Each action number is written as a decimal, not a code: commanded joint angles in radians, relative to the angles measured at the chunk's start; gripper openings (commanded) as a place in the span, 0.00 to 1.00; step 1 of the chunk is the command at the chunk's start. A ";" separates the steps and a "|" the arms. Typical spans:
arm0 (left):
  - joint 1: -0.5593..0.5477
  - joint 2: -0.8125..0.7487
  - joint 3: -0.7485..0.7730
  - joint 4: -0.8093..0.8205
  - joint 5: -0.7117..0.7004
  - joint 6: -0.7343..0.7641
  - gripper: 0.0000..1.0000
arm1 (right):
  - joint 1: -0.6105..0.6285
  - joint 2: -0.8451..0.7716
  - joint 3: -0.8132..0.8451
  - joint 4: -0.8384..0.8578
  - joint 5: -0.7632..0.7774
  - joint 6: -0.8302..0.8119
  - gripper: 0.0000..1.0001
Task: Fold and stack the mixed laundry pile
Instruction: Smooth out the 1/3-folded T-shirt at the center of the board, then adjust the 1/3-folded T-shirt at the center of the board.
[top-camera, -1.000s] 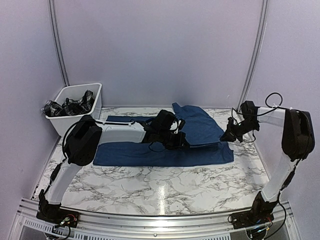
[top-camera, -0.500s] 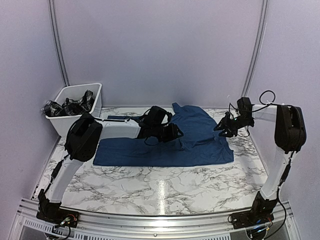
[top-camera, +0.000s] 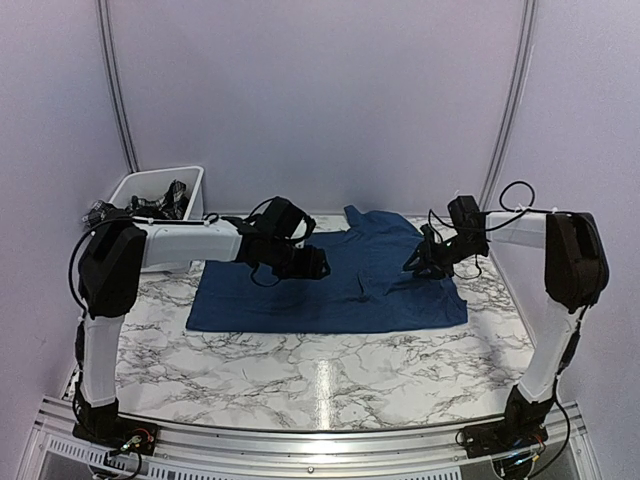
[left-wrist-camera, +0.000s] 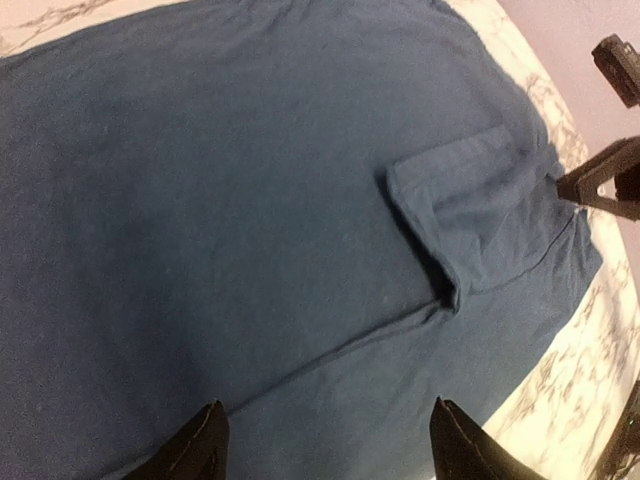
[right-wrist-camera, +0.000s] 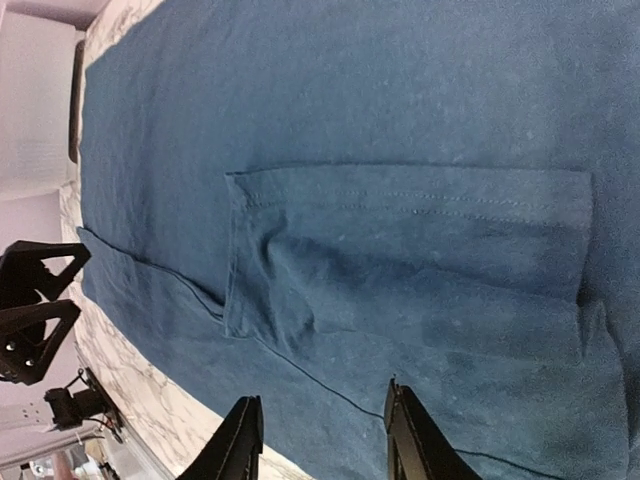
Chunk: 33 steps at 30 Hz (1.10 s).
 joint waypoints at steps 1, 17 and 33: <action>0.007 -0.076 -0.149 -0.142 -0.037 0.068 0.71 | 0.001 0.045 -0.031 -0.025 0.083 -0.050 0.38; -0.152 -0.224 -0.558 -0.197 -0.006 -0.028 0.61 | 0.001 -0.195 -0.516 -0.127 0.131 0.006 0.36; 0.028 -0.490 -0.428 -0.325 -0.044 0.118 0.99 | -0.059 -0.229 -0.070 -0.070 0.126 -0.069 0.52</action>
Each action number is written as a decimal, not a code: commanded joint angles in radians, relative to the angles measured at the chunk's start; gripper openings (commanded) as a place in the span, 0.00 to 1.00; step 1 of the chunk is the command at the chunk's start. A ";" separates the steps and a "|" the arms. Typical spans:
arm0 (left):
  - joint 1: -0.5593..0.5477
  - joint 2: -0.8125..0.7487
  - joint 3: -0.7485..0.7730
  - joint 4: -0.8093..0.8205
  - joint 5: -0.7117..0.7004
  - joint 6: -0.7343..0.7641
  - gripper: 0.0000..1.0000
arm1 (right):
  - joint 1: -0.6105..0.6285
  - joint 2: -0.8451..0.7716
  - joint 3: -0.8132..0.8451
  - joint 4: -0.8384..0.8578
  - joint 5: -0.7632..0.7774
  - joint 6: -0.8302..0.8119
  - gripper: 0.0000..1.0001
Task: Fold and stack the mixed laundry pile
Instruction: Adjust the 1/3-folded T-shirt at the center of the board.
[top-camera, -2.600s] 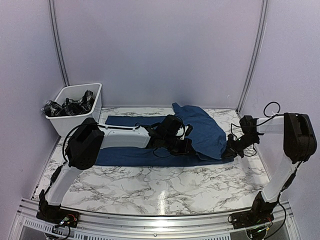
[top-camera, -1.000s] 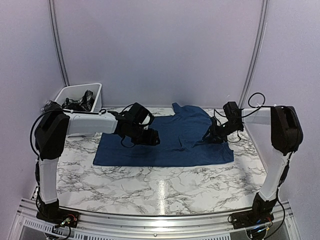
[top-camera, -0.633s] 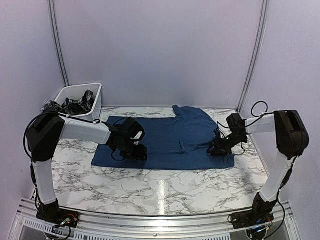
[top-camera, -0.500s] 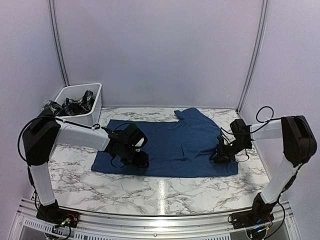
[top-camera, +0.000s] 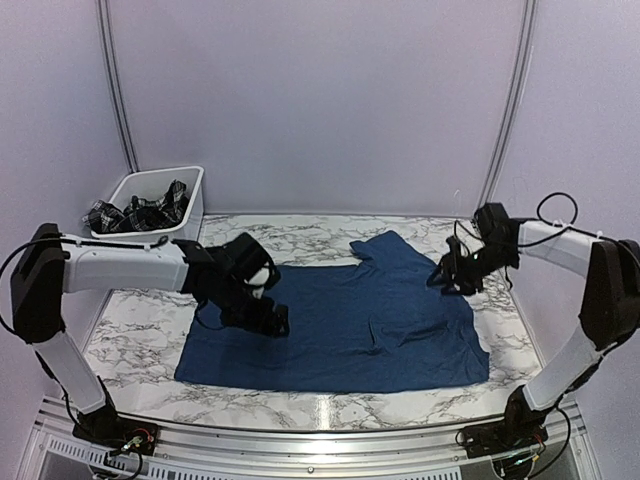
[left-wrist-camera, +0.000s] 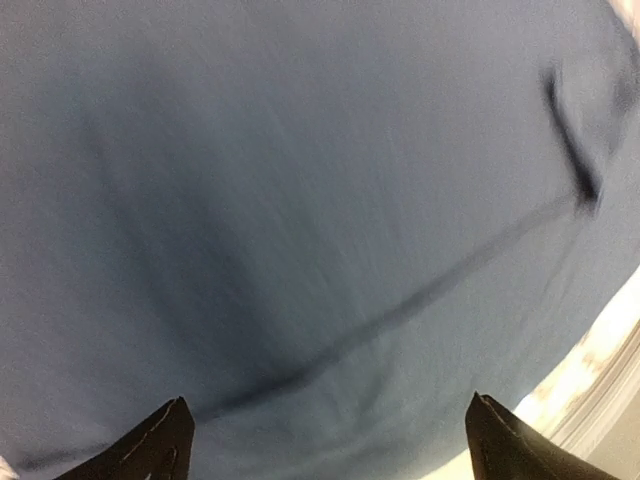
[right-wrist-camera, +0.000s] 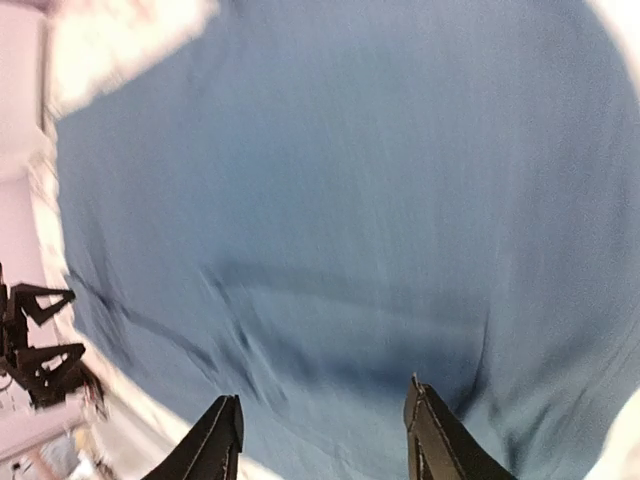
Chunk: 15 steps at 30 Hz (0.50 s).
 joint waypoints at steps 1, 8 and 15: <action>0.184 -0.040 0.134 -0.058 -0.039 0.134 0.99 | -0.031 0.155 0.285 0.142 0.032 -0.045 0.52; 0.382 0.146 0.381 -0.099 -0.111 0.248 0.99 | -0.023 0.513 0.738 0.090 0.112 -0.133 0.52; 0.450 0.330 0.555 -0.132 -0.181 0.286 0.99 | 0.001 0.770 1.014 0.025 0.189 -0.157 0.50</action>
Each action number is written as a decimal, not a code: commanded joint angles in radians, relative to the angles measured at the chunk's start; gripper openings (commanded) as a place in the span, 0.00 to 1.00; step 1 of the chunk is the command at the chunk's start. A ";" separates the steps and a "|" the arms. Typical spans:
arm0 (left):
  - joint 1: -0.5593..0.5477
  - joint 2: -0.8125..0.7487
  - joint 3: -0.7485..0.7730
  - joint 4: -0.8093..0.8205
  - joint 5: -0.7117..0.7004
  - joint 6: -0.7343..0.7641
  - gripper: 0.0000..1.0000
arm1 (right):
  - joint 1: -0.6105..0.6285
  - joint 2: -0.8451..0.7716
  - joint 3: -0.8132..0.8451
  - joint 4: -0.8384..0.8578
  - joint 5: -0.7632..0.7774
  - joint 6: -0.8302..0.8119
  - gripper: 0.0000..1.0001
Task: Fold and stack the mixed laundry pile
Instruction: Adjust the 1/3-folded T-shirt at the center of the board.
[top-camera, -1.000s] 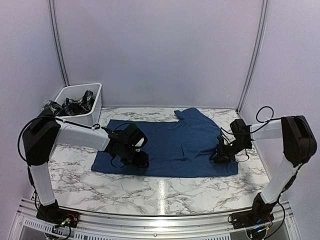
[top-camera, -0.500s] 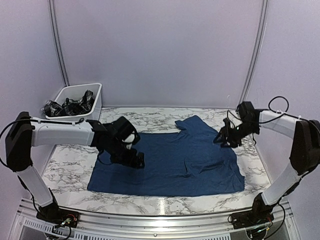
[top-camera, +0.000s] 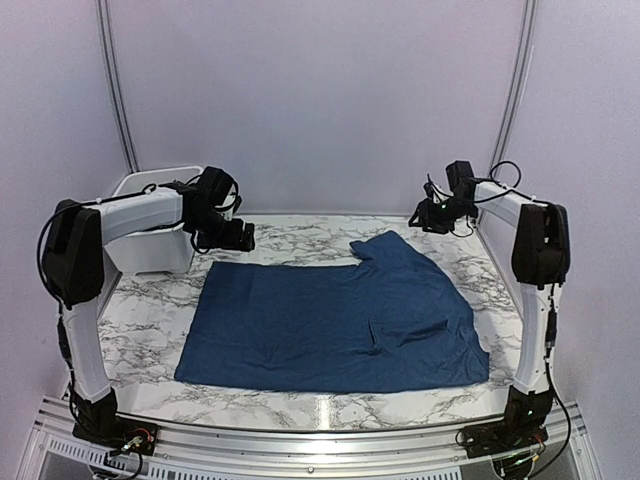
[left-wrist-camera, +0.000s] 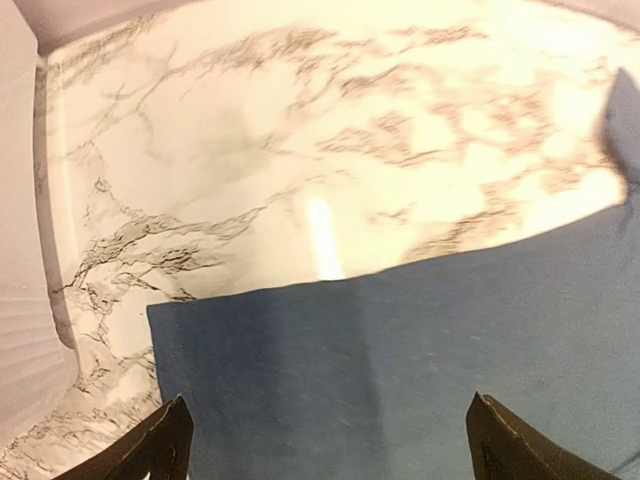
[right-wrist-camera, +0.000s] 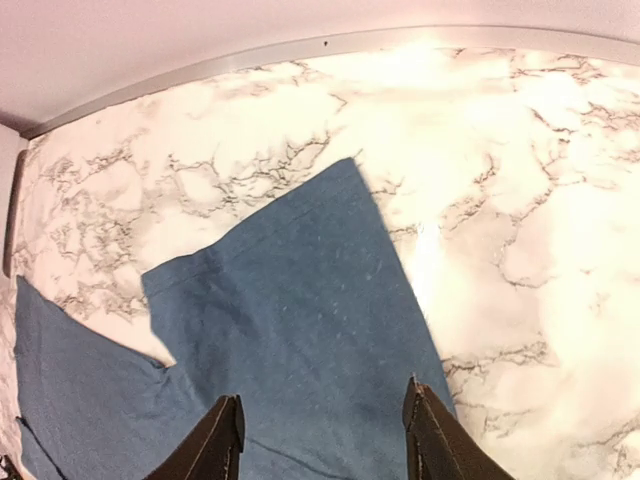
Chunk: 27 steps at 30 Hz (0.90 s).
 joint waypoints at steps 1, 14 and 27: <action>0.018 0.096 0.081 -0.081 -0.065 0.053 0.99 | 0.025 0.106 0.127 -0.082 0.077 -0.042 0.50; 0.037 0.272 0.230 -0.162 -0.110 0.124 0.90 | 0.089 0.260 0.191 -0.218 0.323 -0.107 0.47; 0.075 0.282 0.248 -0.161 -0.094 0.129 0.88 | 0.057 0.216 0.197 -0.185 0.280 -0.081 0.50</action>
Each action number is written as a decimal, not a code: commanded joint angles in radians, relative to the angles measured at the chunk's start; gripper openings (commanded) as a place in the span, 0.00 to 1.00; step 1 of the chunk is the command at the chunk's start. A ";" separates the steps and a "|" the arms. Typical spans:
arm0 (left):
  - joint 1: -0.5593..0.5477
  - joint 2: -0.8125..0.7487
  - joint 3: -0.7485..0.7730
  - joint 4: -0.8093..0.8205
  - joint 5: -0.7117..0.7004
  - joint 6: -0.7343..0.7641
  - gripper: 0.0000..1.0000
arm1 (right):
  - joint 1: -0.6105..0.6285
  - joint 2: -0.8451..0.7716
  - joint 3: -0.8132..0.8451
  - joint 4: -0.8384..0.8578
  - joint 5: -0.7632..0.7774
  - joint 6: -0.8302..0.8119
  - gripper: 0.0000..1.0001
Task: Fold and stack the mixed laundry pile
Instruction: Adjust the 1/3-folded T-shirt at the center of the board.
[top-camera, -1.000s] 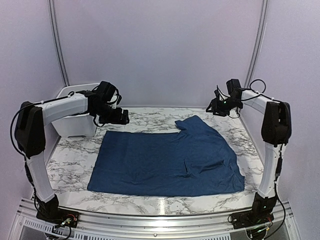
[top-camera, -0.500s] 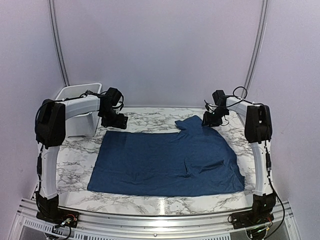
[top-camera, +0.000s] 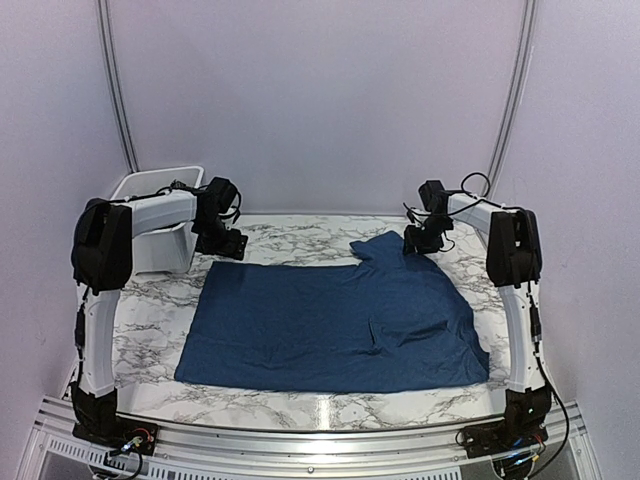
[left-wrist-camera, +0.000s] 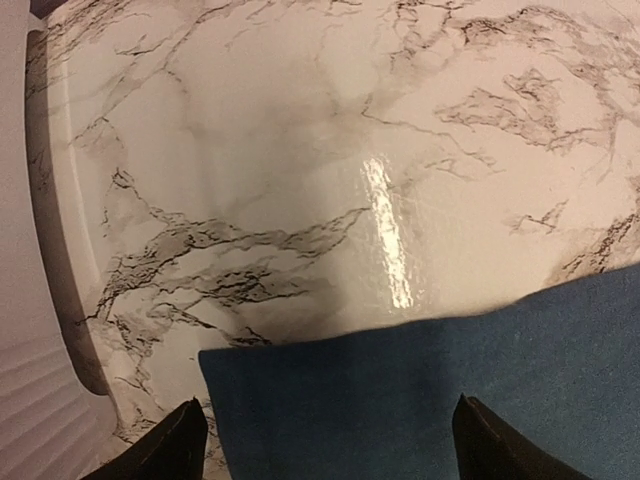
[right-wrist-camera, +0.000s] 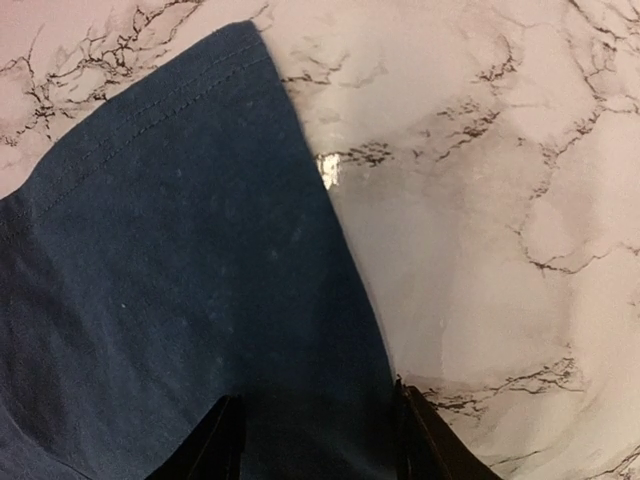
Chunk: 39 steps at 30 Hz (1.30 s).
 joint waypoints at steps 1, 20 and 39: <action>0.014 0.021 0.037 -0.027 0.005 0.021 0.87 | -0.030 -0.019 0.027 -0.021 -0.034 0.022 0.50; 0.036 0.049 0.058 -0.027 0.016 0.025 0.83 | -0.013 0.011 0.027 -0.025 0.012 -0.027 0.50; 0.065 0.109 0.062 -0.029 -0.004 0.092 0.75 | 0.003 0.152 0.121 -0.066 0.046 -0.038 0.00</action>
